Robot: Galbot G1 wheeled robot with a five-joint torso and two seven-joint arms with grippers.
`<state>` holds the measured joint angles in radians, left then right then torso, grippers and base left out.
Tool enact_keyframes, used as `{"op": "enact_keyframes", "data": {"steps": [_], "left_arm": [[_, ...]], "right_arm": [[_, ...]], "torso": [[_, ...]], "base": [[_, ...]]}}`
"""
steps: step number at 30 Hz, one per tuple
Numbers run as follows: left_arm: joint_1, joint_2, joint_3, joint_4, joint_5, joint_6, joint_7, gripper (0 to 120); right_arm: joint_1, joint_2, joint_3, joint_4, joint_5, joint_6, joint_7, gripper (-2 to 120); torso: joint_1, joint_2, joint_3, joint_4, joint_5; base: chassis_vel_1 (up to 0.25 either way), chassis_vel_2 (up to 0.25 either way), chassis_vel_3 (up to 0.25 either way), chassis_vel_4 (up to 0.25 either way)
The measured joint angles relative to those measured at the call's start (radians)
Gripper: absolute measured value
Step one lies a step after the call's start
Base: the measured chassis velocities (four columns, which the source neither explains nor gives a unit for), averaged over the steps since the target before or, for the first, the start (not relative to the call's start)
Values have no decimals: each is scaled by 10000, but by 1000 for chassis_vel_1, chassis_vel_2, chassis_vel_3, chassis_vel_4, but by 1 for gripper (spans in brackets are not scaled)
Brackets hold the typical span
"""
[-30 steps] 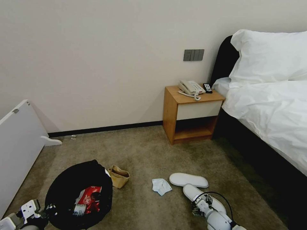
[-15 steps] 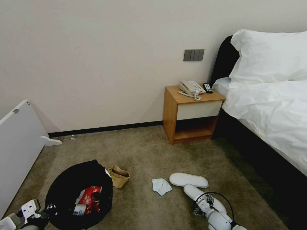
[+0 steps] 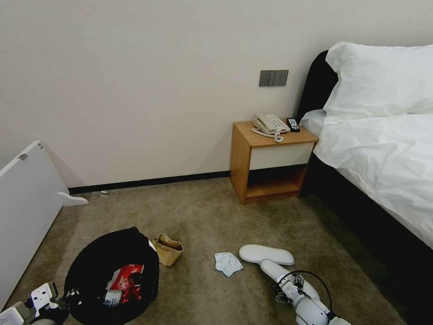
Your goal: Pick up the trash bin, then pick up the garbage from the floor and place it into the trash bin.
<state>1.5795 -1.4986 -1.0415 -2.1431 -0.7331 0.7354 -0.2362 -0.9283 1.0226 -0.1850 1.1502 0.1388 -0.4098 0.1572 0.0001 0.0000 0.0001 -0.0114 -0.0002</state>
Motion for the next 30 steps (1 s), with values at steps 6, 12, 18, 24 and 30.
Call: {"op": "enact_keyframes", "data": {"steps": [6,12,18,24,30], "left_arm": [[-16,-14,44,30,46,-1,7,2],[-24,-12,45,65,55,0,14,2],[-44,-16,76,108,80,0,40,2],[-71,3,92,111,79,-1,41,2],[-105,12,123,125,73,-2,41,2]], "right_arm": [[10,7,35,-79,-48,-2,0,100],[57,30,60,-219,-86,0,40,100],[72,69,58,-290,-117,24,70,87],[41,70,46,-224,-117,76,127,64],[19,-36,43,-86,-100,64,206,42]], "torso": [[0,0,0,2,2],[0,0,-1,6,2],[0,1,-1,0,-1],[1,0,0,2,6],[0,-2,1,-5,0]], "base": [[0,0,0,0],[0,0,0,0],[0,0,0,0],[0,0,0,0],[0,0,0,0]]}}
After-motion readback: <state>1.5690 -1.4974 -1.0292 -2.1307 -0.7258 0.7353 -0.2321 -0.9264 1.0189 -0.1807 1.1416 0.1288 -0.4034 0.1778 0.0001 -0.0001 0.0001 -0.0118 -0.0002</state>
